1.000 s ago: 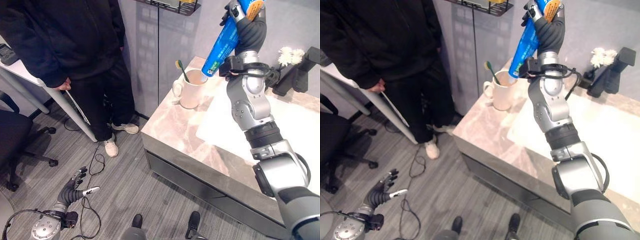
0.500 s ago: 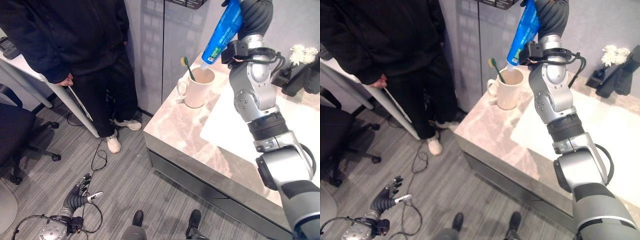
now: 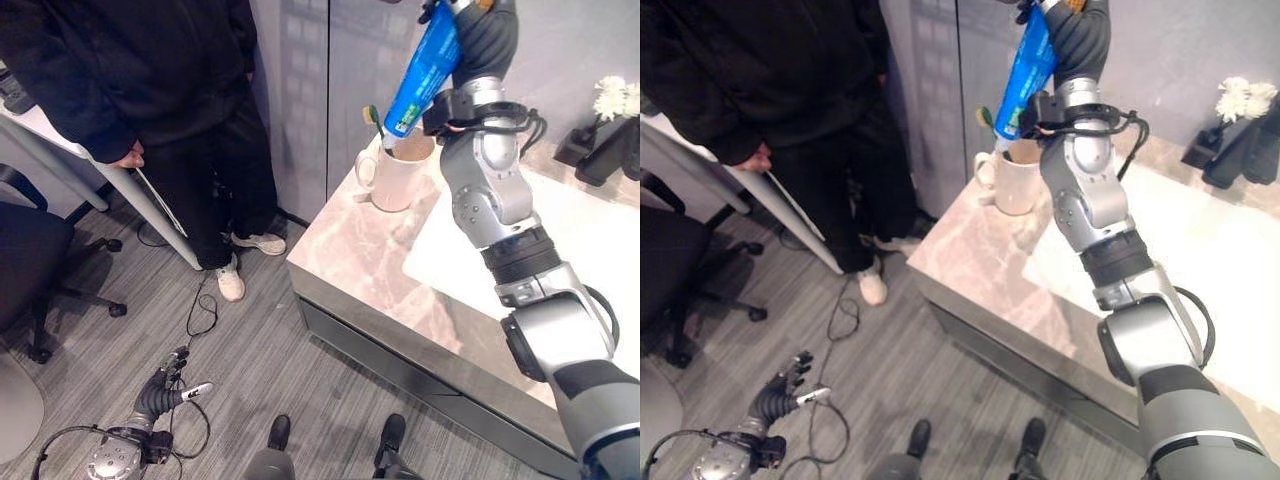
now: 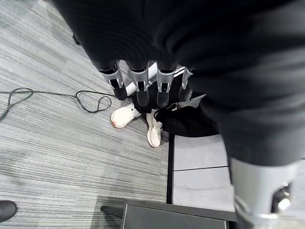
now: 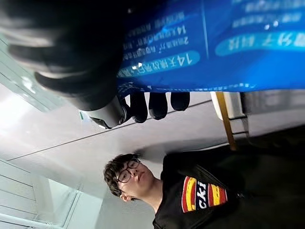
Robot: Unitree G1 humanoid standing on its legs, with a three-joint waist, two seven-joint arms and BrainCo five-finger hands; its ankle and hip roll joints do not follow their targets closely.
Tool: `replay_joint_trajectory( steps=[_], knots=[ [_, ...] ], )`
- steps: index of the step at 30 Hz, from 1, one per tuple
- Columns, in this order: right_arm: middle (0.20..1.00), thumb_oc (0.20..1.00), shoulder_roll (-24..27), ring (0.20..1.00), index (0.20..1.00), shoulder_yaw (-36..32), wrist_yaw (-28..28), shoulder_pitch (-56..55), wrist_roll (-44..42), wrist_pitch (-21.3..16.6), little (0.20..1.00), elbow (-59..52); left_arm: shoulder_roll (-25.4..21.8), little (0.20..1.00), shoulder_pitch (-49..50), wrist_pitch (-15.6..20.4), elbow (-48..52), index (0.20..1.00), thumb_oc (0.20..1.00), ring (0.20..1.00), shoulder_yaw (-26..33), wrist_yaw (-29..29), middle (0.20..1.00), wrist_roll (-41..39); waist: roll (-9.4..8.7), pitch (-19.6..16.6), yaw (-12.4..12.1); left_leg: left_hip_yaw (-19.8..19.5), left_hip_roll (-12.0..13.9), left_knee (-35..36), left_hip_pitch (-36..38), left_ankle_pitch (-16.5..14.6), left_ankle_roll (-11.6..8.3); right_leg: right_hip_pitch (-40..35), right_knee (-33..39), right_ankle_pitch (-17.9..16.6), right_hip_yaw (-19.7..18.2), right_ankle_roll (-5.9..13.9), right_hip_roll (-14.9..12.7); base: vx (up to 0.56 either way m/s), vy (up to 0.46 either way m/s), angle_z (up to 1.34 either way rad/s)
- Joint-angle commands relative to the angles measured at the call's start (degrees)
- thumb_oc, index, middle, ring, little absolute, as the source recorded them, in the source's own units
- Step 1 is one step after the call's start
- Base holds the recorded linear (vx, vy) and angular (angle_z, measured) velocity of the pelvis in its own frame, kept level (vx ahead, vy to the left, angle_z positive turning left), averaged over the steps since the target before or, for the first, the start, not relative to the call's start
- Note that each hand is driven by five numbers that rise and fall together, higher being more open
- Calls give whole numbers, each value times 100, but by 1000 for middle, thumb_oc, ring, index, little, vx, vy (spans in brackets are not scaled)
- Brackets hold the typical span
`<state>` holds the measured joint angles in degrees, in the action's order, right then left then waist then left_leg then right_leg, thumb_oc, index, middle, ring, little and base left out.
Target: Put brush and paste in cup on sink, flatten towel.
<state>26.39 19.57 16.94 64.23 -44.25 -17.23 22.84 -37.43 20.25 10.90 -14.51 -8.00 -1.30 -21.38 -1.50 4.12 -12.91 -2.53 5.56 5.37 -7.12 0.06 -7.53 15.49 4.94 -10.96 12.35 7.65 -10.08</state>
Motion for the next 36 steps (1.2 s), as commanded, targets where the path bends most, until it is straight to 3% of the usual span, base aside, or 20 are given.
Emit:
replay_joint_trajectory(
  steps=[1,19,20,22,36],
  knots=[
    [200,200,213,200,200,-22,-93,681,-17,-299,200,-207,-282,1000,-63,153,201,1000,1000,1000,17,-117,1000,55,-272,-91,-35,2,-476,-37,-136,119,456,-109,6,-142,-460,373,-299,0,0,0],
    [200,200,341,200,200,-11,15,758,239,-408,200,-252,-60,1000,-24,200,74,1000,1000,1000,73,-200,1000,-71,-330,-44,66,119,-458,-37,-98,73,460,-74,6,-130,-589,360,-262,0,1,-1],
    [200,200,224,200,200,-31,-1,674,310,-462,200,-302,-37,1000,-414,164,-331,1000,1000,1000,26,-413,1000,-24,-339,-52,161,143,-449,-37,-91,78,455,-56,6,-136,-621,358,-252,0,0,0],
    [200,200,-174,200,200,-13,277,791,480,-403,200,156,20,1000,-616,276,-161,1000,1000,1000,-287,-410,1000,205,-332,-26,191,193,-440,-37,-93,75,444,-21,6,-131,-678,356,-231,7,19,-18],
    [200,200,-309,200,200,94,314,851,797,-212,200,282,39,1000,-686,231,-156,1000,1000,1000,-266,-367,1000,87,-352,20,189,154,-435,-37,-183,99,440,57,6,-137,-686,352,-222,0,0,-1]
  ],
)
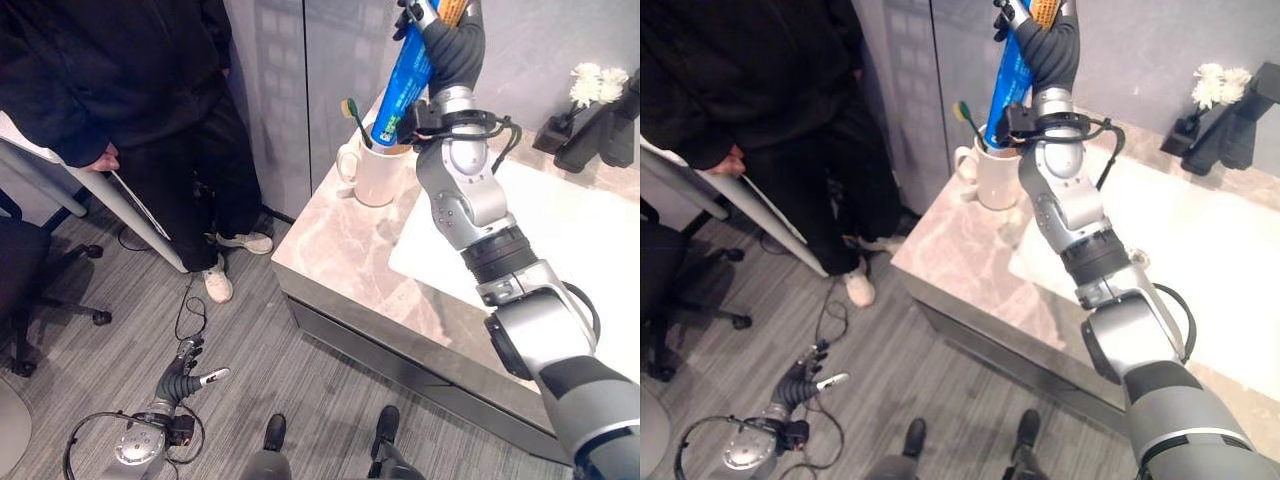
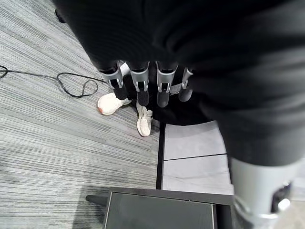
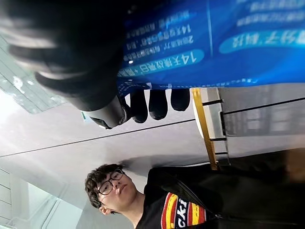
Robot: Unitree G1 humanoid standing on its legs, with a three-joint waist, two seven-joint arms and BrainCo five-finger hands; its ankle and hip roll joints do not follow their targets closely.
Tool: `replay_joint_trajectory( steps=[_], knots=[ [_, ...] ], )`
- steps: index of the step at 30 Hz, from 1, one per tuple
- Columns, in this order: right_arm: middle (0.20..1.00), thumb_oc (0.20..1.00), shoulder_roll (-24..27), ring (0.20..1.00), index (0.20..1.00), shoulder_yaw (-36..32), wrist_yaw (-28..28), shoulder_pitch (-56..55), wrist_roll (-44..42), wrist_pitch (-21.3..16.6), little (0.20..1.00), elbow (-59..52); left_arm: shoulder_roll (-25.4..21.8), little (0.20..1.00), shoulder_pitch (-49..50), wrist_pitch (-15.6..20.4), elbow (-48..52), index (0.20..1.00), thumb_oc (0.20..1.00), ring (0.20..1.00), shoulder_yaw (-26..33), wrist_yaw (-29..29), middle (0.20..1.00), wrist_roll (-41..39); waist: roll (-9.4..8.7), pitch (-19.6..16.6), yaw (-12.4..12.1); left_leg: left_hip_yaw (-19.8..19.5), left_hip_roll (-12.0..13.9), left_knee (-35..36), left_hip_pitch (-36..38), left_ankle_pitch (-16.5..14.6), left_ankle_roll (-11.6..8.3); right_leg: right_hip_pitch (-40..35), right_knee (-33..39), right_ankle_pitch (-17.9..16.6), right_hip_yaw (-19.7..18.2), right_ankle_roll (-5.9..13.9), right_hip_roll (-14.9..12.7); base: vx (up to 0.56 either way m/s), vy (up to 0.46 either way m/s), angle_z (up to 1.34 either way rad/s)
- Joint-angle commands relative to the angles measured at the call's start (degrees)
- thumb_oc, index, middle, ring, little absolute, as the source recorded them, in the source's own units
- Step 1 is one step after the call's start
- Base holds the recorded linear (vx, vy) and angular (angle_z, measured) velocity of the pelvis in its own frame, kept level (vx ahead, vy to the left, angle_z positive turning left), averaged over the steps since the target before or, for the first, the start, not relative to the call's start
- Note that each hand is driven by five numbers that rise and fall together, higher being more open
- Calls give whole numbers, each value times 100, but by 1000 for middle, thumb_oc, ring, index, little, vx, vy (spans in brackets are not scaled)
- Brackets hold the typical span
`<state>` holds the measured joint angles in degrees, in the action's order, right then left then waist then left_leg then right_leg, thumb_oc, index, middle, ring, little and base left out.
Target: Put brush and paste in cup on sink, flatten towel.
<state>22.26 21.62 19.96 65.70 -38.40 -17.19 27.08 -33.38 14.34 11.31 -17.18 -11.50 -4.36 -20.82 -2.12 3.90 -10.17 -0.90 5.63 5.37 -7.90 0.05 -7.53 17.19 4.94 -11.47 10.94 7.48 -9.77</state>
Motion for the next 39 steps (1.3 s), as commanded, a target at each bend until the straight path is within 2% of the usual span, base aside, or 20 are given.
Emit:
replay_joint_trajectory(
  steps=[1,26,39],
  knots=[
    [200,200,104,200,200,-111,13,703,214,-214,200,-144,-365,1000,-96,191,109,1000,1000,1000,83,-61,1000,32,-289,41,-84,-9,-442,-37,-106,100,440,-113,6,-87,-545,369,-253,0,0,0],
    [200,200,-108,200,200,-216,-154,217,128,-240,200,-91,-277,1000,-84,170,-131,1000,1000,1000,67,-19,1000,-26,-293,18,-77,-20,-442,-37,-22,42,464,-210,6,-37,-559,356,-248,0,0,0],
    [200,200,253,200,200,-32,87,393,1038,-60,200,131,-250,1000,-91,196,-327,1000,1000,1000,107,4,1000,-30,-279,14,-79,27,-432,-37,-7,33,458,-185,6,-35,-608,358,-228,0,0,0]
  ],
)
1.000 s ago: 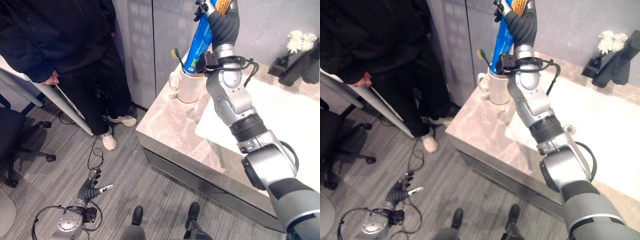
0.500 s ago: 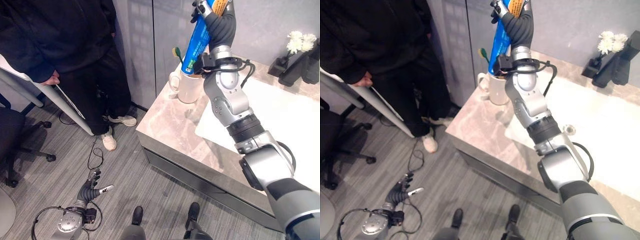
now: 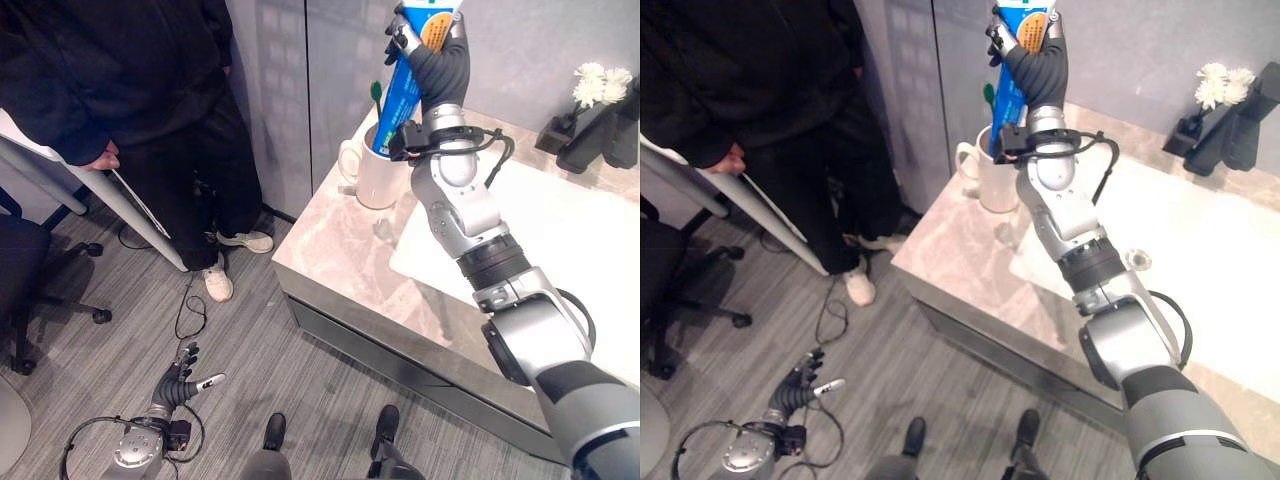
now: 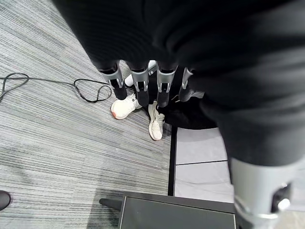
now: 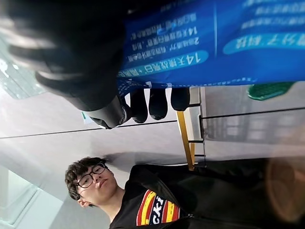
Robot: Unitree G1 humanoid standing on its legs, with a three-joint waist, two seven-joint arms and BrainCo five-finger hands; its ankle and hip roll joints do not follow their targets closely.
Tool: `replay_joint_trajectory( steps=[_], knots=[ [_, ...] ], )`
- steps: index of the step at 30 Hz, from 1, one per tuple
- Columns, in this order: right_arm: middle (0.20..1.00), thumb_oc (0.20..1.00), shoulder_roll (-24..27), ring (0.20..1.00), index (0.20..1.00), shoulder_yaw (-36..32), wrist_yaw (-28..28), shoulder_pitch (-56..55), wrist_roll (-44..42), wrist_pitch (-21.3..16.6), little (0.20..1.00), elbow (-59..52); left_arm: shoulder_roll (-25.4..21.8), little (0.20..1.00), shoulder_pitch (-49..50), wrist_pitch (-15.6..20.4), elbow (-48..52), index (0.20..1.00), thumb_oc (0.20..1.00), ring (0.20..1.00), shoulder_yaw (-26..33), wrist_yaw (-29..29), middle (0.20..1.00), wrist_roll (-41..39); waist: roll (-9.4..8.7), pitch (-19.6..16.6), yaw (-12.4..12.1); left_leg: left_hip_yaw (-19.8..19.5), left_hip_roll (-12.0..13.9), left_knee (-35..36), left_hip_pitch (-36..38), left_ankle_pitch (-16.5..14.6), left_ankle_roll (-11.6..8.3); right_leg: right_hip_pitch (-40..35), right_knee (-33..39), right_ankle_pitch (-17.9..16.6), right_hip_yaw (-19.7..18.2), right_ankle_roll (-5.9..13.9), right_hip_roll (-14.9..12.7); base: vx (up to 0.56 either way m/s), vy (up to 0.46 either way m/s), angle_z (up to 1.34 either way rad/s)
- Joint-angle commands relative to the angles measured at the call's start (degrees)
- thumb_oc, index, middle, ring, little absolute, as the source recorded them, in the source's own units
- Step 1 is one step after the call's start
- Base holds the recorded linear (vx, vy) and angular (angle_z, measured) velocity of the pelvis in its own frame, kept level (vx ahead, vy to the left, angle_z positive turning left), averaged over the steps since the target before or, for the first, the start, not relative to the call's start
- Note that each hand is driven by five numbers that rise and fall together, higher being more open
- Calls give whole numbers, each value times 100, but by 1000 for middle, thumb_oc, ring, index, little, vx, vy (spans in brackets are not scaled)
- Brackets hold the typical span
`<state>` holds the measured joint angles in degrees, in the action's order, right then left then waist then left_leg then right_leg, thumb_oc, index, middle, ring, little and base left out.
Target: Put brush and paste in cup on sink, flatten towel.
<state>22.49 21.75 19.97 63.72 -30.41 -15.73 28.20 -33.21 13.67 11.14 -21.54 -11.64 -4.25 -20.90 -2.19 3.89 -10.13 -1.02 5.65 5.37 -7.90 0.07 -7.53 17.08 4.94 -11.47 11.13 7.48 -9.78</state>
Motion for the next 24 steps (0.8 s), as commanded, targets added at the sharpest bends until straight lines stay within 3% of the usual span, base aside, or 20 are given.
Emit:
replay_joint_trajectory(
  steps=[1,18,19,20,24],
  knots=[
    [200,200,230,200,200,-46,87,590,238,-206,200,19,-266,1000,-24,214,108,1000,1000,1000,121,-7,1000,-22,-272,15,-83,39,-435,-37,-7,31,458,-174,6,-35,-627,358,-227,0,0,0],
    [200,200,161,200,200,-17,36,400,367,-127,200,66,-248,1000,-18,220,105,1000,1000,1000,151,-3,1000,-25,-258,37,-78,58,-442,-37,-19,30,459,-154,6,-35,-656,355,-219,0,0,0],
    [369,369,144,369,369,-32,-24,299,274,-121,369,72,-223,1000,-46,198,59,1000,1000,1000,137,1,1000,-18,-246,36,-74,40,-449,-37,-31,42,458,-157,6,-44,-639,356,-222,-38,3,-1],
    [1000,1000,163,1000,1000,-23,-23,233,273,-104,1000,109,-199,1000,-107,198,-53,1000,1000,1000,97,1,1000,-13,-248,23,-63,-3,-443,-37,-67,58,451,-163,6,-53,-595,353,-228,-33,0,0],
    [1000,1000,166,1000,1000,-42,-12,198,277,-90,1000,129,-187,1000,-114,193,-71,1000,1000,1000,96,-12,1000,-3,-259,16,-58,-17,-444,-37,-55,42,458,-182,6,-52,-579,356,-233,0,0,0]
  ],
)
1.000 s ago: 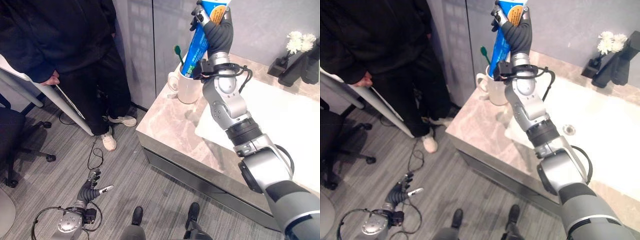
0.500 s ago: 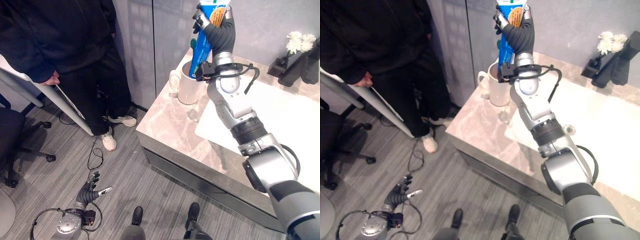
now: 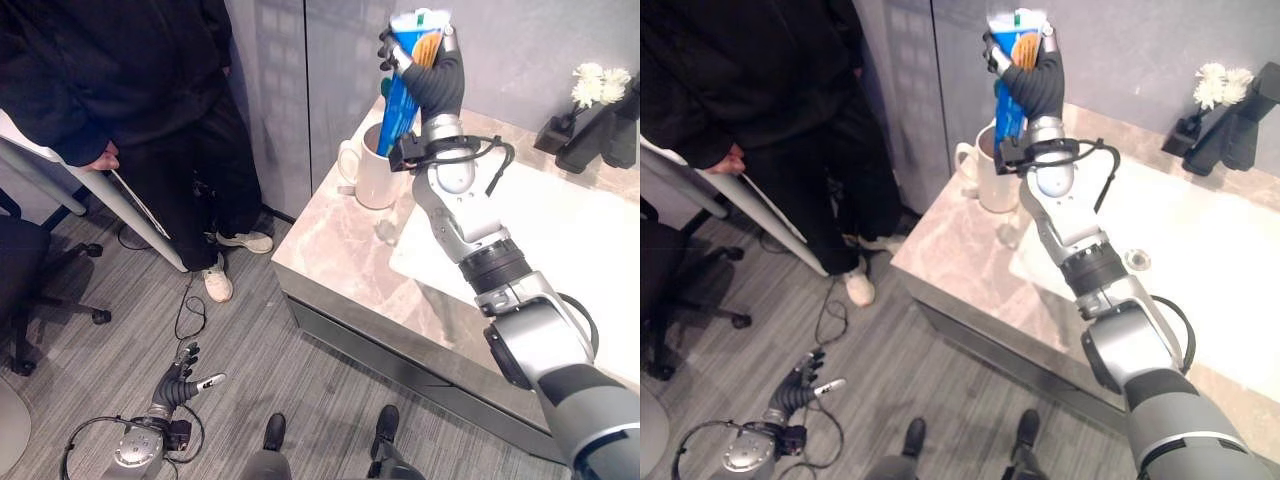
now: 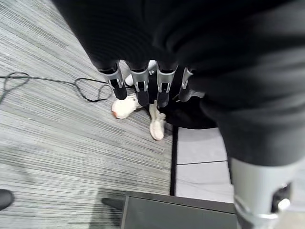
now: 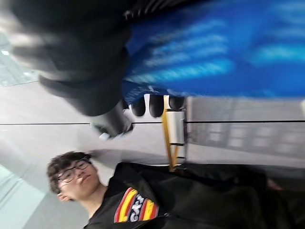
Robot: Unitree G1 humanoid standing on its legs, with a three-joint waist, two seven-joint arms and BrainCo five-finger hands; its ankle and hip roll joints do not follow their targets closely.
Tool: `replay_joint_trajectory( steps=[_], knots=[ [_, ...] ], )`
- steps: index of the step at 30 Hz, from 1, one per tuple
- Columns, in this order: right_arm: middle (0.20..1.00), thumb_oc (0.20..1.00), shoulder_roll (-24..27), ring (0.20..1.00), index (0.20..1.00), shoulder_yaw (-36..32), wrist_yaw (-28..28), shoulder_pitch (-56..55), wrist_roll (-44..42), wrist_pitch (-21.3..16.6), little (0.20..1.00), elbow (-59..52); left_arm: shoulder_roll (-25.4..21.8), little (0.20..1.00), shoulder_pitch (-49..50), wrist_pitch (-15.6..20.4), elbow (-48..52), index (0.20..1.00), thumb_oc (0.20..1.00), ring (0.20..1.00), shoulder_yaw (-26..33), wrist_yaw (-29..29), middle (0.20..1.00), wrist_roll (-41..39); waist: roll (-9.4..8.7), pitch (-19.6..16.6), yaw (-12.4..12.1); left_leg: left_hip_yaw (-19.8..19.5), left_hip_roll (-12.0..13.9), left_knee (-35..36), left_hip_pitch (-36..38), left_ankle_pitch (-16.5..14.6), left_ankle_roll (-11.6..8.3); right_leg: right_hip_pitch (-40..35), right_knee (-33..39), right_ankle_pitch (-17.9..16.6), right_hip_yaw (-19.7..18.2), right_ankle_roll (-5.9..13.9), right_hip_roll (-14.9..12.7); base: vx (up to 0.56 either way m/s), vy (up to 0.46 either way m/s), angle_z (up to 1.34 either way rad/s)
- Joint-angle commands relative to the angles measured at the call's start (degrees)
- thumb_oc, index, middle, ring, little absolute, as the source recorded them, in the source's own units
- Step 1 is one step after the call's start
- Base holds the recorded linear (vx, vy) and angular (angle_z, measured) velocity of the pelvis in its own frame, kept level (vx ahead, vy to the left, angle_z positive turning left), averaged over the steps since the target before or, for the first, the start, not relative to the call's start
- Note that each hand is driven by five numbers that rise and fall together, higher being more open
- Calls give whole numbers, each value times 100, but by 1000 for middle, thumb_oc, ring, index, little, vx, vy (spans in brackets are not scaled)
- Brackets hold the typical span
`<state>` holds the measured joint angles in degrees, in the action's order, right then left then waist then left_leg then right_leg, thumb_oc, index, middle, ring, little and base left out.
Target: Put brush and paste in cup on sink, flatten towel.
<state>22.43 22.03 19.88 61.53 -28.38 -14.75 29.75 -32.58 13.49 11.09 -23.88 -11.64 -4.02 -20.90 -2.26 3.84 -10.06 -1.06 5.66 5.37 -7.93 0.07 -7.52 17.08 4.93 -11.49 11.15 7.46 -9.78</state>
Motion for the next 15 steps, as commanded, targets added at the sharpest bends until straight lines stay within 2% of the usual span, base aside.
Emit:
replay_joint_trajectory(
  steps=[1,15],
  knots=[
    [1000,1000,164,1000,1000,-67,-10,409,66,-184,1000,-20,-248,1000,-112,194,142,1000,1000,1000,100,-47,1000,4,-258,18,-62,-12,-444,-37,-51,41,457,-183,7,-49,-578,358,-234,0,0,0],
    [1000,1000,76,1000,1000,-180,93,241,190,-183,1000,-146,-181,1000,-409,177,-68,1000,1000,1000,-32,-147,1000,140,-281,-60,-3,35,-434,-37,33,20,444,-244,7,-52,-596,356,-220,0,0,0]
  ],
)
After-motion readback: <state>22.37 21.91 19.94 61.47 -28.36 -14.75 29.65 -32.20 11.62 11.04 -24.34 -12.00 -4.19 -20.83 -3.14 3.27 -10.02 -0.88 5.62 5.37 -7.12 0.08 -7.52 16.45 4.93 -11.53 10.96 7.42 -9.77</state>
